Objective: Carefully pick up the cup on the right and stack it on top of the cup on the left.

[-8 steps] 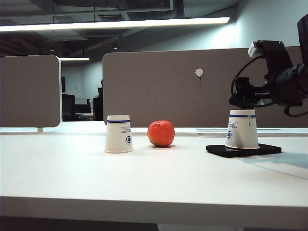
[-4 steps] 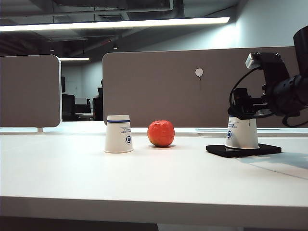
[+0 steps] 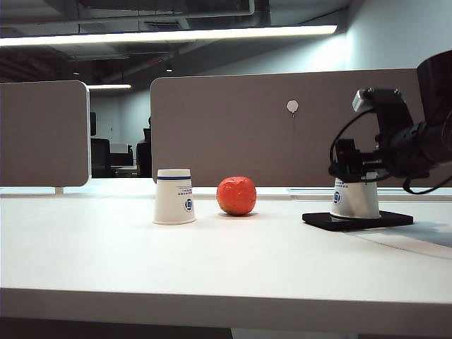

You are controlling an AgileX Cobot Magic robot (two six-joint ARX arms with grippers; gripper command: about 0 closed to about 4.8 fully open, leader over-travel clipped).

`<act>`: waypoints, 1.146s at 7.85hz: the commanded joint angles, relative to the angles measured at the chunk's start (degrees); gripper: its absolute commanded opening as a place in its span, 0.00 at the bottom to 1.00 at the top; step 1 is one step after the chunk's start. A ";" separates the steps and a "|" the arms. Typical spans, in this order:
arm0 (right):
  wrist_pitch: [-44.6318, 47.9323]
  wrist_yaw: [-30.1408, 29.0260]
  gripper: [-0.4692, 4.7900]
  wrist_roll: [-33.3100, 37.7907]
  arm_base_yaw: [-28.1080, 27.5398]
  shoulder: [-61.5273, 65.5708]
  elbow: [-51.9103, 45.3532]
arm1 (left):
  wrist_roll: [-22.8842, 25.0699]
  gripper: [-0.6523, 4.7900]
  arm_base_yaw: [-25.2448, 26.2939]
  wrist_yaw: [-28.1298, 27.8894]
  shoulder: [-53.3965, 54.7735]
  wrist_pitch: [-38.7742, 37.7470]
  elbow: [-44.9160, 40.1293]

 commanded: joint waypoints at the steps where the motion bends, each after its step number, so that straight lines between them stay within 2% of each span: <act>1: 1.22 -0.22 1.00 0.22 -1.01 0.42 1.75 | 0.04 0.11 0.00 -0.02 0.02 0.83 0.15; 4: 0.52 -0.42 1.00 0.24 -0.98 0.42 1.97 | 0.04 0.11 0.00 -0.04 0.02 0.83 0.15; 5: 0.28 -0.94 0.92 0.26 -0.98 0.42 1.97 | 0.04 0.11 0.00 -0.04 0.02 0.83 0.15; 9: -1.01 -1.49 0.79 0.24 -0.96 0.42 1.95 | 0.04 0.11 0.00 -0.02 0.02 0.83 0.15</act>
